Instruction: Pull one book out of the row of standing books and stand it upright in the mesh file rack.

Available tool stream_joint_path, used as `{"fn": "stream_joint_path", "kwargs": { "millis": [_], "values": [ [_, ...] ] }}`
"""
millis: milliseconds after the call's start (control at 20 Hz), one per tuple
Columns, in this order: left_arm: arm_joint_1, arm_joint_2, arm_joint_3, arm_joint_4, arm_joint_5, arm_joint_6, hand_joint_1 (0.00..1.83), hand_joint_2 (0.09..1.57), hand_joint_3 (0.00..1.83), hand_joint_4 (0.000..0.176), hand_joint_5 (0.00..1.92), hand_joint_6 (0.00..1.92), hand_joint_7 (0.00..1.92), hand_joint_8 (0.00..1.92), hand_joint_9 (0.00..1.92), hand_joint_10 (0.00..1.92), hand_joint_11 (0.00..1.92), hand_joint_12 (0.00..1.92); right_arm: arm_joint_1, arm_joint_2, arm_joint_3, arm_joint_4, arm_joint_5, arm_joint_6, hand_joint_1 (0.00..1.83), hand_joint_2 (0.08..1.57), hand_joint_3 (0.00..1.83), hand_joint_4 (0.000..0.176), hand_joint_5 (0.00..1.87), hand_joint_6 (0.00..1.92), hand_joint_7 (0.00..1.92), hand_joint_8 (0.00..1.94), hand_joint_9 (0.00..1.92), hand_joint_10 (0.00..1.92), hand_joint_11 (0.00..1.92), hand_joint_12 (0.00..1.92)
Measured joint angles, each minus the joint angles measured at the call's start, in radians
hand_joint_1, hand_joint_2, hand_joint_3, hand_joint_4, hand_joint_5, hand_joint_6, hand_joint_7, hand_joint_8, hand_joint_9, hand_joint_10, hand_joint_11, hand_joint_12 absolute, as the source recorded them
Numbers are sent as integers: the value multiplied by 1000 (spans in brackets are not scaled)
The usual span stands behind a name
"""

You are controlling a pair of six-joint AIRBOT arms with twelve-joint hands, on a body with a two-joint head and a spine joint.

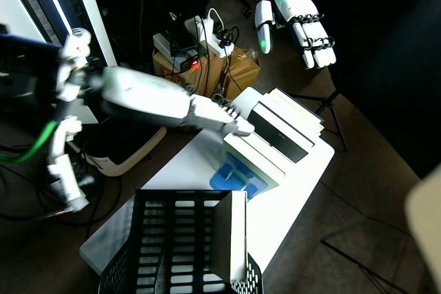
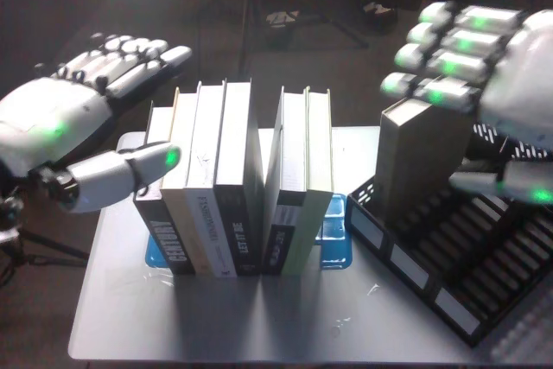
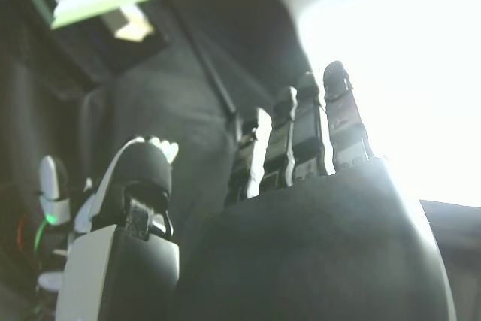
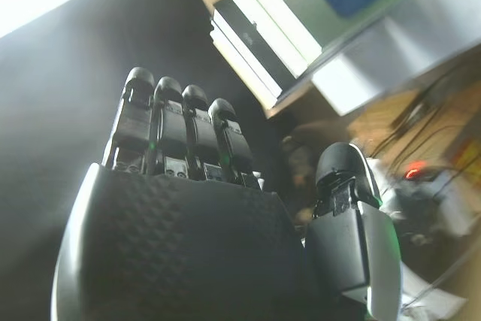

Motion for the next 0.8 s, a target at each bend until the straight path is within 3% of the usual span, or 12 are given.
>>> {"fn": "stream_joint_path", "kwargs": {
  "millis": [50, 150, 250, 400, 500, 750, 800],
  "values": [
    [-12, 0, 0, 25, -3, -2, 137, 1377, 0, 29, 0, 0, 0, 0, 0, 0, 0, 0, -27, 15, -8, 0, -44, 41, 46, 1212, 0, 0, 0, 0, 0, 0, 0, 0, 0, 0],
    [-21, 0, -1, 53, 0, -16, 212, 1360, 0, 0, 36, 13, 0, 0, 0, 0, 0, 0, -62, 35, -24, 0, -94, 107, 69, 1225, 5, 0, 0, 0, 0, 0, 0, 0, 0, 0],
    [-29, 0, -3, 69, 3, -21, 136, 1370, 0, 0, 42, 12, 0, 0, 0, 0, 0, 0, -85, 48, -37, 0, -140, 129, 24, 1257, 15, 0, 0, 0, 0, 0, 0, 0, 0, 0],
    [-29, -4, -5, 79, -4, -30, 177, 1363, 0, 0, 59, 15, 0, 0, 0, 0, 0, 0, -138, 49, -52, 0, -227, 188, 113, 1248, 4, 0, 0, 0, 0, 0, 0, 0, 0, 0],
    [-29, -6, -9, 92, -10, -33, 214, 1349, 0, 25, 36, 4, 0, 0, 0, 0, 0, 0, -183, 54, -53, 0, -264, 238, 75, 1271, 12, 0, 0, 0, 0, 0, 0, 0, 0, 0],
    [-27, -6, -9, 89, -26, -41, 213, 1354, 0, 22, 29, 4, 0, 0, 0, 0, 0, 0, -208, 72, -56, 0, -323, 287, 22, 1276, 6, 0, 0, 0, 0, 0, 0, 0, 0, 0],
    [-22, -6, -9, 84, -28, -41, 181, 1362, 4, 0, 44, 10, 0, 0, 0, 0, 0, 0, -208, 71, -56, 0, -328, 290, 40, 1281, 7, 0, 0, 0, 0, 0, 0, 0, 0, 0]
  ]
}}
